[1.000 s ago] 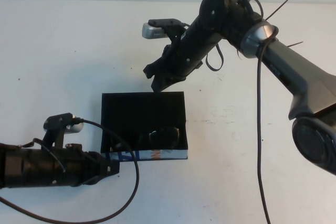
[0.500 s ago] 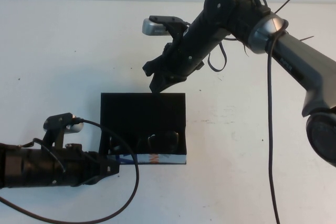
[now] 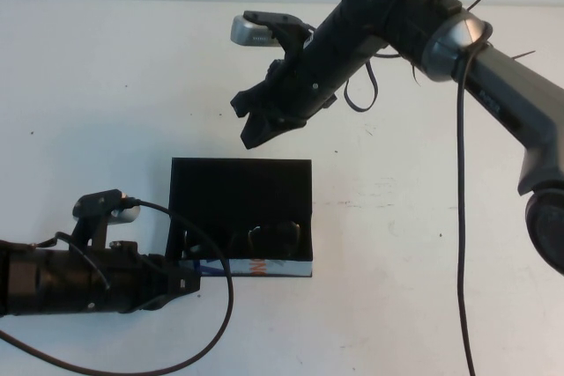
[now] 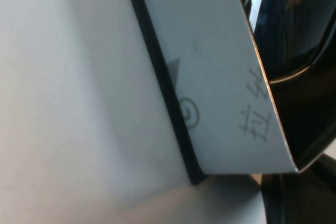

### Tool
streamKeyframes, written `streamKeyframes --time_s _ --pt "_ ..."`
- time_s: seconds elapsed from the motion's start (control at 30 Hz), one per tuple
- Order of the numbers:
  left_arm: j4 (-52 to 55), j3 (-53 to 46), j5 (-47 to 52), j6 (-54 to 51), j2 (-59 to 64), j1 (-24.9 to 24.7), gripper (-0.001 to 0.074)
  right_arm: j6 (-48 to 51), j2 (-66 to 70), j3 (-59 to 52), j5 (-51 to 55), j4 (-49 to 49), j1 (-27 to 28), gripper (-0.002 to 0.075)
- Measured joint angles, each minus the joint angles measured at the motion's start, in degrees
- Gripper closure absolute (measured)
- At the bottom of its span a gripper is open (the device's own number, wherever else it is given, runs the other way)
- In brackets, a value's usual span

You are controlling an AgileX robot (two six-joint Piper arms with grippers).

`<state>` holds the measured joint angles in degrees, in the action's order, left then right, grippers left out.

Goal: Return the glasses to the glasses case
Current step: Close the glasses case

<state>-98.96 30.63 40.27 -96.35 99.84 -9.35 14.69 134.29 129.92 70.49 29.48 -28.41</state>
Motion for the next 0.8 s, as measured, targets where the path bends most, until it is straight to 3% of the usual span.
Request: streamKeyframes --time_s 0.4,0.63,0.8 --pt "0.00 0.00 -0.09 0.00 0.00 0.00 0.0739 2.90 -2.01 -6.03 -0.05 -0.34 -0.45 0.0734" --pt "0.00 0.00 -0.09 0.00 0.00 0.00 0.0739 2.90 -1.88 -5.54 -9.50 -0.34 -0.20 0.0734" --pt "0.00 0.13 -0.09 0.00 0.00 0.00 0.0739 1.59 1.05 -3.40 -10.02 -0.15 1.10 0.0734"
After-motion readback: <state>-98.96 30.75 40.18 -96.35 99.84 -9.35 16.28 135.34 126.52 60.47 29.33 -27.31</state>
